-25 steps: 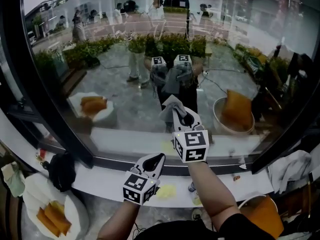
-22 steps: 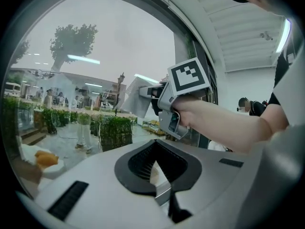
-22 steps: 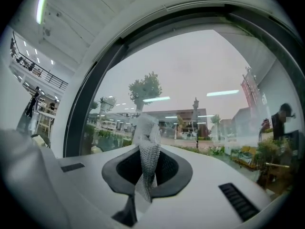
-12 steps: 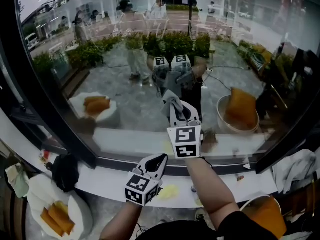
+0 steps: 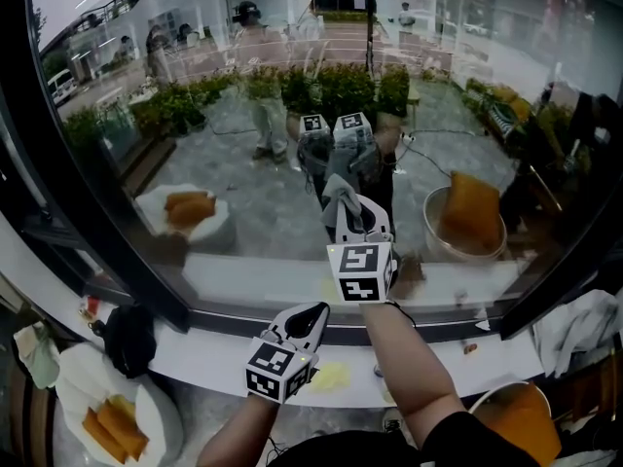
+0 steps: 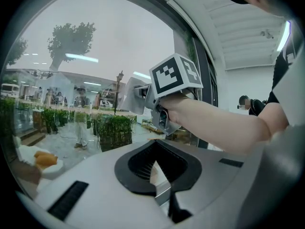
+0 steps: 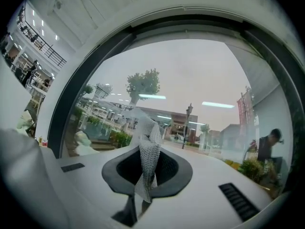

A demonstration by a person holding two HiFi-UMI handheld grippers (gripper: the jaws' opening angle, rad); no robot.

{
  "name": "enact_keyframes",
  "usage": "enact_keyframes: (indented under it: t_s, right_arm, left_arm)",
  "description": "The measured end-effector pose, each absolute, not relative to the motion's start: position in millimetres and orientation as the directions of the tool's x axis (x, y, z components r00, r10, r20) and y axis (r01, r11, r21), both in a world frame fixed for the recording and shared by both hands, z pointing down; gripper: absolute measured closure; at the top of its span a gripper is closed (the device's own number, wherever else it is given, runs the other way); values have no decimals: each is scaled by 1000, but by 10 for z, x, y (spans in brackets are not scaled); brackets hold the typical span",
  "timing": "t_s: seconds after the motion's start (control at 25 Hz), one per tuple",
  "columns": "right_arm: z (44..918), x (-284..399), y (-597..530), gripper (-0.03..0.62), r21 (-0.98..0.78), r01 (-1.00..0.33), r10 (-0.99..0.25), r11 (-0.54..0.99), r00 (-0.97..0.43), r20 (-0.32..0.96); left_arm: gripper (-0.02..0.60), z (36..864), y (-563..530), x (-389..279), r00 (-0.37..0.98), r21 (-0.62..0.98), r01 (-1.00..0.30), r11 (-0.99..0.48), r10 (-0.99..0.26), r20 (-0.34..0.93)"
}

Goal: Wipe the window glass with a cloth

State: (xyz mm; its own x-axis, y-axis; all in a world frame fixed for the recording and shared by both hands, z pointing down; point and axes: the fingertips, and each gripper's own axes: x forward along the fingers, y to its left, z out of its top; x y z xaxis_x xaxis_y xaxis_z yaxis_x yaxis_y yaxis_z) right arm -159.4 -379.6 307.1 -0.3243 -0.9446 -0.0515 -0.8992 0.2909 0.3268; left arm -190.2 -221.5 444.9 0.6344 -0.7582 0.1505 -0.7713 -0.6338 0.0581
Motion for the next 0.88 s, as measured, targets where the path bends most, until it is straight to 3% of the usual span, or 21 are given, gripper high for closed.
enact_keyframes:
  t_s: [0.44, 0.88]
  right_arm:
    - [3058, -878, -3937, 553, 315, -929, -972, 196, -226, -61]
    - [3009, 74, -3923, 553, 313, -939, -982, 139, -172, -80]
  left_arm:
    - [574, 4450, -2297, -1564, 666, 60, -743, -667, -727, 168]
    - [574, 4385, -2450, -683, 740, 45, -666, -745, -652, 164]
